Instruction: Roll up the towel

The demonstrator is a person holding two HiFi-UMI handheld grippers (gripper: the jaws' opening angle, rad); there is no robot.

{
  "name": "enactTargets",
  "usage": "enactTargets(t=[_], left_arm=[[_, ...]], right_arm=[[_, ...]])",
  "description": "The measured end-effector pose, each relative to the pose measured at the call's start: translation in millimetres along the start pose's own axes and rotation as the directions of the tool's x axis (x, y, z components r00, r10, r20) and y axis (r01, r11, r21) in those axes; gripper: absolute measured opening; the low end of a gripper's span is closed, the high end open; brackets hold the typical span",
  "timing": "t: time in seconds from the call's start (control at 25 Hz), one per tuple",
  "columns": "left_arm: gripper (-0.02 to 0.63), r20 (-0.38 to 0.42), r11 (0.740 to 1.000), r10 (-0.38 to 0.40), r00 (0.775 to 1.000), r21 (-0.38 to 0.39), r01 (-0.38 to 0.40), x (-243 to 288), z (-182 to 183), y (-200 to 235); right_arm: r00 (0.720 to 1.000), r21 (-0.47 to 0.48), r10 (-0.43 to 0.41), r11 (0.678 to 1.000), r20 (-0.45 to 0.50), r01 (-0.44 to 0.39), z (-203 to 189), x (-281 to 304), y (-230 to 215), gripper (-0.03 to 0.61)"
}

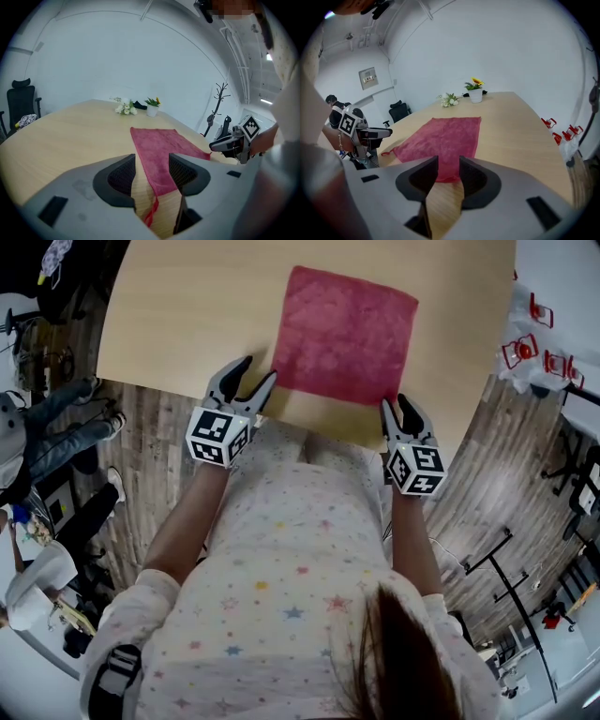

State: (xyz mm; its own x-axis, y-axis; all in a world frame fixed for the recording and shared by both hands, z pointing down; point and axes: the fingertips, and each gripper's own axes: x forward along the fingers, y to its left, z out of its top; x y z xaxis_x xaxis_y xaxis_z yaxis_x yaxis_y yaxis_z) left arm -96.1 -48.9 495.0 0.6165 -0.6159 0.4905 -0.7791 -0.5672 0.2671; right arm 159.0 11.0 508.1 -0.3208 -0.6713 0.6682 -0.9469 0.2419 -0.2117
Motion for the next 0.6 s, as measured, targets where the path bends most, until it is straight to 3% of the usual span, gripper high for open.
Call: enactTargets(t=[0.6], left_arm=[[0.216, -0.102, 1.0, -0.006, 0.995, 0.029, 0.009, 0, -37, -2]], right_arm=[[0.995, 0.016, -0.056, 0.998, -0.079, 0.057, -35, 3, -11, 0.071]])
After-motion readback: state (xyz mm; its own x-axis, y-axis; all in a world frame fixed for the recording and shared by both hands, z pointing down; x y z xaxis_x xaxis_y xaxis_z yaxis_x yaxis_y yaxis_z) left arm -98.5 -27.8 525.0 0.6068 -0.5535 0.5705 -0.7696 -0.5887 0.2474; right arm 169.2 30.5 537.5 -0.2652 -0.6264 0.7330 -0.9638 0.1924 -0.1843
